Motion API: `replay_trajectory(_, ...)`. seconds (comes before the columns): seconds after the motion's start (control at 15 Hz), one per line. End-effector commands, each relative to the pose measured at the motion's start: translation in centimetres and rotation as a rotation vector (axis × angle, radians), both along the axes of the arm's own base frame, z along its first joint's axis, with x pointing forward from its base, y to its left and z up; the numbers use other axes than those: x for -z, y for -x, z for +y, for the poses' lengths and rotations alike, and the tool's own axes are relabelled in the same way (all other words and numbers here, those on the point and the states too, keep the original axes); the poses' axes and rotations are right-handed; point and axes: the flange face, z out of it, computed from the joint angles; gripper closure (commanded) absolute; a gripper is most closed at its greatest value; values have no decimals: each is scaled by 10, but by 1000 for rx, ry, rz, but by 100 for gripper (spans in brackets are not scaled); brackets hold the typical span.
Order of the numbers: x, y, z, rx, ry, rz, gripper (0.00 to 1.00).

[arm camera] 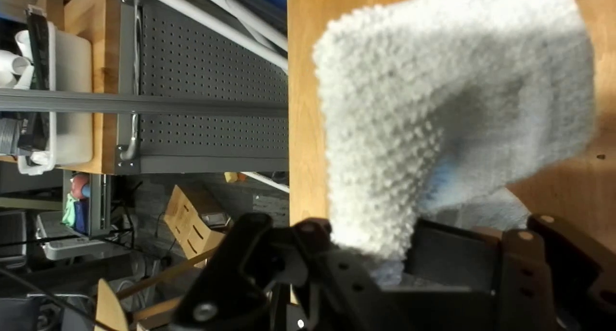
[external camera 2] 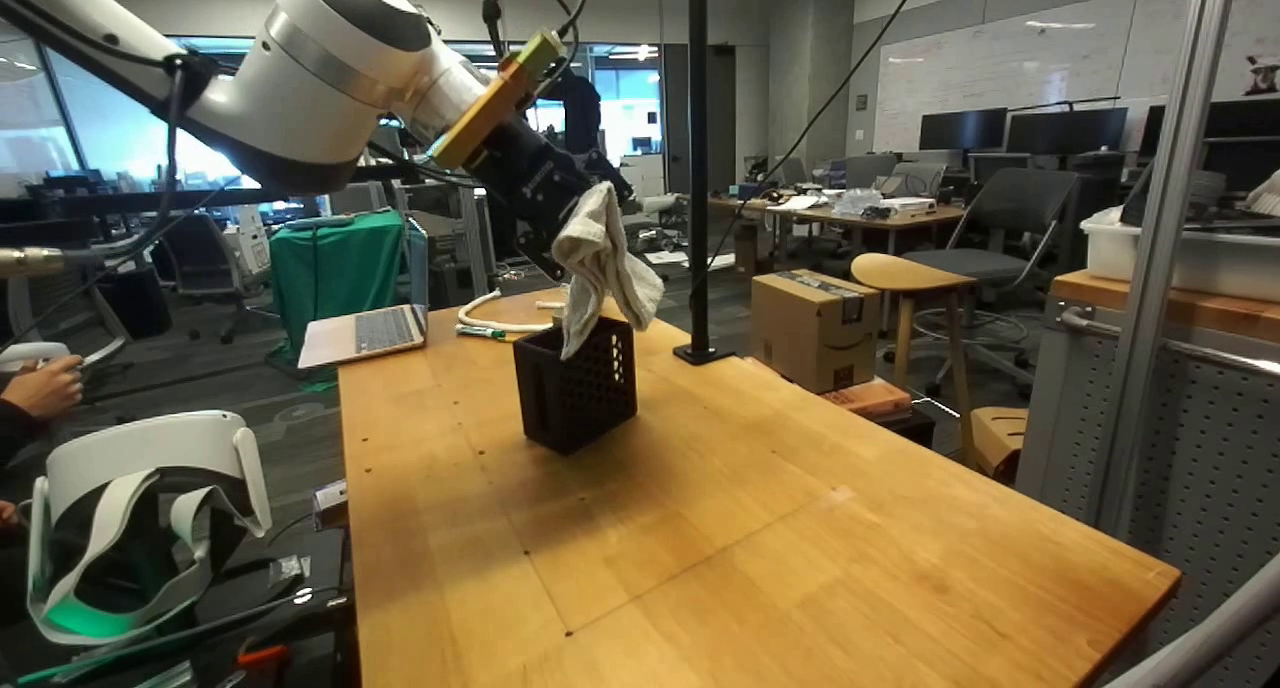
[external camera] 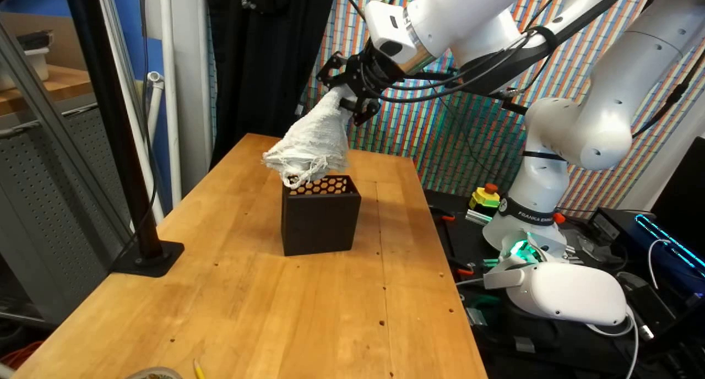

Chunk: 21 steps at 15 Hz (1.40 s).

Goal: Pick up the cloth from the table and put it in the box

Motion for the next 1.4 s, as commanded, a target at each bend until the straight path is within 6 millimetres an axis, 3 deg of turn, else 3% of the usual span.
replay_trajectory(0.0,21,-5,12,-36,57,-5,97)
replay_trajectory(0.47,68,17,68,-215,211,39,96)
replay_trajectory(0.8,84,21,91,-267,261,73,96)
replay_trajectory(1.07,87,10,105,-281,242,108,96)
replay_trajectory(1.33,83,-20,110,-204,176,204,96)
